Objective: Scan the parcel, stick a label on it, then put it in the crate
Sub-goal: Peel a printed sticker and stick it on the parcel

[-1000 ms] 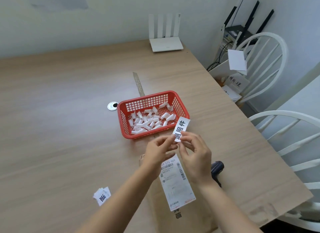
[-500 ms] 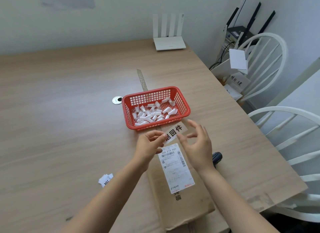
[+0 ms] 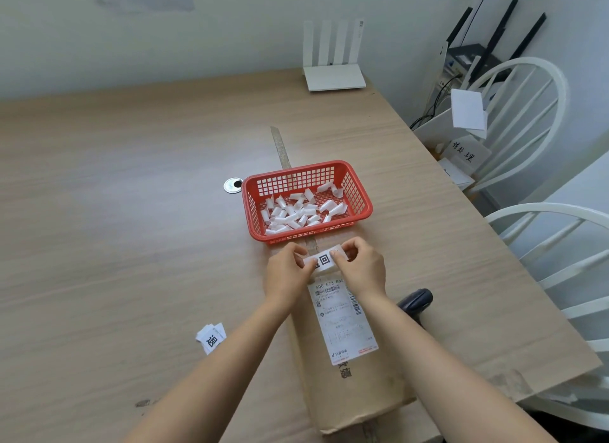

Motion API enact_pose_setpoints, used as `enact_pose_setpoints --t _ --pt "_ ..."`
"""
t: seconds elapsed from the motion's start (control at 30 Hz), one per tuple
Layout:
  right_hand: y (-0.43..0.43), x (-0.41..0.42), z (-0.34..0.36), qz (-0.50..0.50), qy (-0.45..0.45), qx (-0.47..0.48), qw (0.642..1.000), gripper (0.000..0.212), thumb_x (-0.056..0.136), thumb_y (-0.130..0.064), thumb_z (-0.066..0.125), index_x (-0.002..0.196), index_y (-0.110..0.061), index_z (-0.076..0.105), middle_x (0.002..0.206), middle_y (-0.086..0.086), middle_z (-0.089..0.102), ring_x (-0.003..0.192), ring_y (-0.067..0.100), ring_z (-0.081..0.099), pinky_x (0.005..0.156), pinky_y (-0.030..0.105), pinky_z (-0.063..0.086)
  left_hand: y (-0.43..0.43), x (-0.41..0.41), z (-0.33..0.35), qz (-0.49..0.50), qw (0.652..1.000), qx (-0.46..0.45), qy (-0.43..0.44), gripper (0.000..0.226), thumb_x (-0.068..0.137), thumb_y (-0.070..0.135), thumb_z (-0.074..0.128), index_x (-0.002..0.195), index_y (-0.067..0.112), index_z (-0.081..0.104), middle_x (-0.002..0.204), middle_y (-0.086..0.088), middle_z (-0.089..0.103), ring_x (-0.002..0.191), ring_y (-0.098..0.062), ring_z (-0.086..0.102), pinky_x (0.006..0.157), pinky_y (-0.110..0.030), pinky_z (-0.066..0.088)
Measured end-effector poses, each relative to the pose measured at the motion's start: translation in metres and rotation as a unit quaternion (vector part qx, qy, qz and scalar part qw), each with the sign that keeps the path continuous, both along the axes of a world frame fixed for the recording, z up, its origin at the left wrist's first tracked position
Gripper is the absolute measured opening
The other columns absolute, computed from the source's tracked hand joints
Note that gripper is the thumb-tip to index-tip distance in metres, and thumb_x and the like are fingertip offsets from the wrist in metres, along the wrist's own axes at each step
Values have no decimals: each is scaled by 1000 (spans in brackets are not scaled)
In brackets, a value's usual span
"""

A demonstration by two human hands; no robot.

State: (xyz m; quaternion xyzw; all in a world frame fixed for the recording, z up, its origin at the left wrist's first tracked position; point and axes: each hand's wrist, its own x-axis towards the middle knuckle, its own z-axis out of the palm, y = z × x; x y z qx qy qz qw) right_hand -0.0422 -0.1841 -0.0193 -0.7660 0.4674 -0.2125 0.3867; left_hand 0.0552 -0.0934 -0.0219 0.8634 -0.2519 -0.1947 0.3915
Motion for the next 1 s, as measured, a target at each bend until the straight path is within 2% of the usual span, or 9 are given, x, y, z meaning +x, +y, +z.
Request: enact_pose_setpoints --t 0.1,0.2,0.37,0.53,0.67,0.87,1.0 --pt "1 4 -9 -2 36 -25 999 14 79 -26 68 81 -16 59 85 2 68 79 20 60 66 32 46 -3 0 -5 7 999 23 -35 21 80 31 65 96 18 62 66 13 52 75 -15 58 64 -30 46" --pt "3 6 -16 -7 52 -39 998 16 79 -26 68 83 -13 59 86 4 68 84 24 60 68 34 47 -4 -1 -9 11 998 45 -51 21 80 32 62 96 19 62 75 8 59 82 -18 62 66 -31 47" --pt "3 11 -20 -13 60 -62 996 19 78 -27 69 84 -12 58 86 5 67 87 24 57 67 33 45 -6 -2 -13 20 995 56 -83 22 78 33 62 93 17 61 87 0 68 84 -21 62 64 -31 45" --pt "6 10 -23 -9 70 -109 991 22 78 -29 68 85 -12 57 89 5 63 86 24 55 63 29 39 -5 -3 -16 10 991 67 -113 29 80 35 61 99 13 59 104 -4 58 91 -23 59 69 -34 48" --pt "3 6 -23 -22 93 -130 987 32 78 -30 68 98 -11 54 100 9 58 93 25 53 68 32 42 -2 -1 -17 -2 989 76 -129 29 84 31 58 107 13 58 112 -6 56 95 -24 59 70 -36 49" --pt "-3 -10 -26 7 153 -156 976 25 91 -24 49 107 -5 49 111 16 55 98 30 52 75 39 45 17 -4 -27 -10 985 52 -162 31 88 25 53 113 8 56 117 -10 53 96 -27 60 65 -36 47" --pt "-3 -22 -26 -7 134 -107 985 24 94 -17 41 114 -5 47 118 17 54 103 32 52 74 37 42 32 -5 -29 30 990 22 -136 36 88 23 54 119 5 52 124 -13 51 97 -31 60 71 -42 52"
